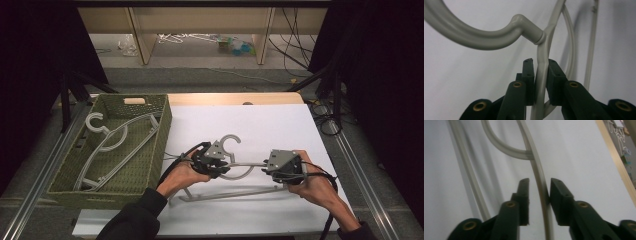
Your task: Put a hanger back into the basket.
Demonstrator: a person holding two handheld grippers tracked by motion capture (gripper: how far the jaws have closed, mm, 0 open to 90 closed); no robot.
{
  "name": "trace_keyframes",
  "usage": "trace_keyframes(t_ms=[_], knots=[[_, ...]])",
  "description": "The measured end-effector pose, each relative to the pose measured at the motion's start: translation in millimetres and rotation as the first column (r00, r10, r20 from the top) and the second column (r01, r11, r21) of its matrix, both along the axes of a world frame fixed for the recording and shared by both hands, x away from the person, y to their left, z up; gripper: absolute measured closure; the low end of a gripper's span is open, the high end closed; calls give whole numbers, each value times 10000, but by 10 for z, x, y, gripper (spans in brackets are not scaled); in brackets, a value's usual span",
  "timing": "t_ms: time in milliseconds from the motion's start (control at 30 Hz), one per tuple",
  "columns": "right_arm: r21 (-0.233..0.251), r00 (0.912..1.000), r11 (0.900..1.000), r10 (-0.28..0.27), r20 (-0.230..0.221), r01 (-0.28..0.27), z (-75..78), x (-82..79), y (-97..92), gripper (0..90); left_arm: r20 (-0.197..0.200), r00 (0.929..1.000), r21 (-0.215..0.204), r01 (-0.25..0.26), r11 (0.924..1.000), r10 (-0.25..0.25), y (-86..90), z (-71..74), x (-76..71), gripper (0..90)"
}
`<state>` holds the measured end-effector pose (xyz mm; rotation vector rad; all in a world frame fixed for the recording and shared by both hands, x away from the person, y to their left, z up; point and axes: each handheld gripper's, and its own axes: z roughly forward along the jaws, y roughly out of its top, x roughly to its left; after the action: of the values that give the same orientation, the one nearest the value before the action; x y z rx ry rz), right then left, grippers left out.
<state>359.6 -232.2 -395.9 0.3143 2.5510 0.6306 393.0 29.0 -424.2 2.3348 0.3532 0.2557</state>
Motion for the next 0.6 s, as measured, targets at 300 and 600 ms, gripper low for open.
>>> trace_keyframes(t_ms=[300, 600], knots=[[2322, 9871, 9611, -1585, 209, 1494, 169, 17, -143, 403, 206, 9915, -166, -1284, 9916, 1288, 80, 147, -7, 815], [4038, 9620, 8732, -2420, -1267, 2728, 117, -47, -304, 352, 68, 9674, -398, -2528, 9667, 2532, 313, 415, 67, 812]])
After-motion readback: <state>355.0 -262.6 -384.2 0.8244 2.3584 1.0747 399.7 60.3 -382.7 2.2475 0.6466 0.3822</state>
